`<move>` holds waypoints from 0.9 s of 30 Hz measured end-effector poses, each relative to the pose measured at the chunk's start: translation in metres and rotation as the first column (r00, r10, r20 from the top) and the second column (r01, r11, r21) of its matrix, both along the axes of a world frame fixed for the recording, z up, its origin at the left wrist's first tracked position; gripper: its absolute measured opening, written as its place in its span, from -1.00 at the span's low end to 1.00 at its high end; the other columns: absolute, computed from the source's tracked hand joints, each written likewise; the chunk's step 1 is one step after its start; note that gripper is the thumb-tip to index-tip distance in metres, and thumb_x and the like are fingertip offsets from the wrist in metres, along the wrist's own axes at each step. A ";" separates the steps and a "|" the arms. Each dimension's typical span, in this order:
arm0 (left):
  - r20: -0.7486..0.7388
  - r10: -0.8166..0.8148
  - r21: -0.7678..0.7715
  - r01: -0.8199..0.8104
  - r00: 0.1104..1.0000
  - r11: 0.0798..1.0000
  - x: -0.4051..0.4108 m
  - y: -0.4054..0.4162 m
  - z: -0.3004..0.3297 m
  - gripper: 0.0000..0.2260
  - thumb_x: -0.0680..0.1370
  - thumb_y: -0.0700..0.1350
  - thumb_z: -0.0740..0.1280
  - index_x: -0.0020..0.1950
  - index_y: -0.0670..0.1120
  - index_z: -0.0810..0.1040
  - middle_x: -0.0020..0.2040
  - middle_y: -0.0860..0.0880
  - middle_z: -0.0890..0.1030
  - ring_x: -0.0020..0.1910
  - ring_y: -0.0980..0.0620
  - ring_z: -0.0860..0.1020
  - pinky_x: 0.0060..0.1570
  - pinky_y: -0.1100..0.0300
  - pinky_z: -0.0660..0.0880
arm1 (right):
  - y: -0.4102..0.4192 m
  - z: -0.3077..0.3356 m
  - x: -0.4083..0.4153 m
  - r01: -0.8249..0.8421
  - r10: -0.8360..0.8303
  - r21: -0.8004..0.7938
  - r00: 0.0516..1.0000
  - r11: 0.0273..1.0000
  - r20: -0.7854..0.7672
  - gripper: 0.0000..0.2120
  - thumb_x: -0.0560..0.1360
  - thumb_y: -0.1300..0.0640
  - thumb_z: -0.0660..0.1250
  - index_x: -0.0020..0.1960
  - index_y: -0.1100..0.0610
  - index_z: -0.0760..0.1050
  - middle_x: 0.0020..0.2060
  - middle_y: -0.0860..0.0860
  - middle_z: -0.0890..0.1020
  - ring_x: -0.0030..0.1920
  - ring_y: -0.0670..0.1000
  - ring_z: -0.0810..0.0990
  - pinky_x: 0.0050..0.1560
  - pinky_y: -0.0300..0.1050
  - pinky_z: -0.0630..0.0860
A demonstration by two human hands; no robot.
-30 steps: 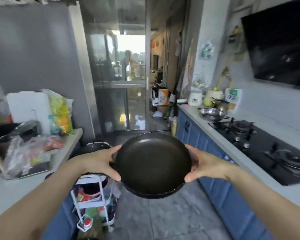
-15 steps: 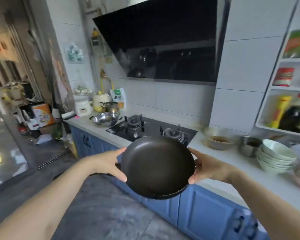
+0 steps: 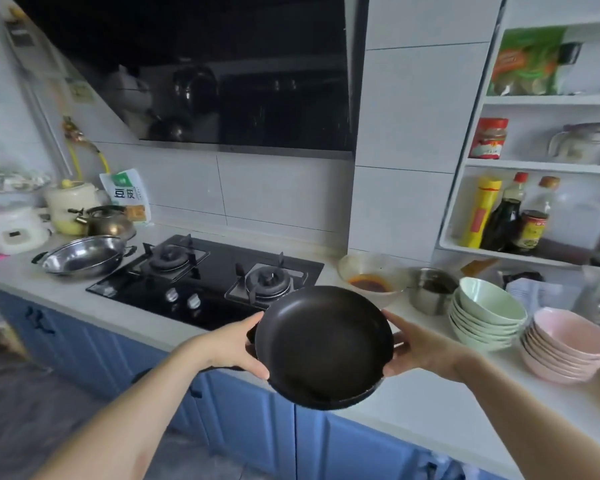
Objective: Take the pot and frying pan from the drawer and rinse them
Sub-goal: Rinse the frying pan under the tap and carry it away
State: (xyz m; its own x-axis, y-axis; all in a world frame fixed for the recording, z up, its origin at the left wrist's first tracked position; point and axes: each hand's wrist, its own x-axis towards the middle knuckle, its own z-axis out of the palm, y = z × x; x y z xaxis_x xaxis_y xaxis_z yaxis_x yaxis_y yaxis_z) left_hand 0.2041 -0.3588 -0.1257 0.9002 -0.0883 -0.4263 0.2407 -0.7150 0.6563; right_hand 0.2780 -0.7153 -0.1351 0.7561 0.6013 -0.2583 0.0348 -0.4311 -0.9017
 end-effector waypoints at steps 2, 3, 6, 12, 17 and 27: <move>-0.007 0.028 0.010 -0.028 1.000 1.000 0.031 -0.007 -0.018 0.08 0.27 -0.10 0.62 0.56 0.23 -0.02 0.17 0.21 0.50 0.32 0.12 0.38 0.25 0.13 0.48 | 0.001 -0.018 0.038 -0.010 0.010 -0.021 1.000 1.000 -0.018 -0.05 0.27 0.38 0.57 0.29 -0.38 0.19 0.13 0.18 0.58 -0.04 0.12 0.66 0.03 -0.06 0.60; -0.016 0.046 0.015 -0.046 0.999 0.999 0.045 -0.011 -0.027 0.09 0.28 -0.10 0.62 0.57 0.23 -0.05 0.16 0.18 0.47 0.29 0.13 0.36 0.24 0.12 0.49 | 0.001 -0.028 0.055 -0.020 0.019 -0.041 1.000 0.999 -0.025 -0.04 0.28 0.39 0.57 0.32 -0.37 0.18 0.14 0.15 0.58 -0.03 0.11 0.66 0.03 -0.07 0.60; -0.067 0.086 0.021 -0.084 0.994 0.996 0.077 -0.019 -0.057 0.11 0.30 -0.08 0.60 0.57 0.24 -0.14 0.11 0.13 0.41 0.24 0.16 0.38 0.20 0.21 0.46 | 0.002 -0.060 0.100 -0.042 0.035 -0.101 0.997 0.994 -0.075 0.01 0.26 0.36 0.58 0.39 -0.33 0.13 0.15 0.12 0.58 0.00 0.12 0.67 0.05 -0.05 0.61; -0.101 0.089 0.013 -0.088 0.991 0.996 0.119 -0.026 -0.096 0.06 0.34 -0.09 0.57 0.56 0.23 -0.12 -0.03 0.27 0.44 0.12 0.21 0.44 0.14 0.27 0.42 | 0.004 -0.104 0.152 -0.063 0.047 -0.117 0.989 0.991 -0.140 -0.05 0.29 0.44 0.51 0.22 -0.43 0.16 0.15 0.10 0.57 -0.02 0.09 0.68 0.00 -0.09 0.61; -0.086 0.103 0.017 -0.102 0.991 0.995 0.136 -0.027 -0.113 0.03 0.37 -0.12 0.55 0.57 0.20 -0.10 -0.07 0.31 0.35 0.16 0.17 0.36 0.01 0.34 0.37 | 0.006 -0.132 0.171 -0.065 0.048 -0.130 0.990 0.989 -0.131 -0.05 0.27 0.35 0.55 0.24 -0.45 0.14 0.17 0.05 0.57 0.01 0.07 0.68 0.04 -0.09 0.61; -0.107 0.143 0.007 -0.143 0.984 0.990 0.143 -0.031 -0.143 0.08 0.35 -0.15 0.58 0.59 0.14 -0.13 0.21 0.06 0.40 0.37 0.08 0.31 0.27 0.19 0.33 | 0.003 -0.157 0.176 0.000 -0.017 -0.155 0.994 0.988 -0.109 -0.13 0.31 0.33 0.51 0.20 -0.45 0.16 0.18 -0.04 0.57 0.03 0.03 0.67 0.06 -0.11 0.61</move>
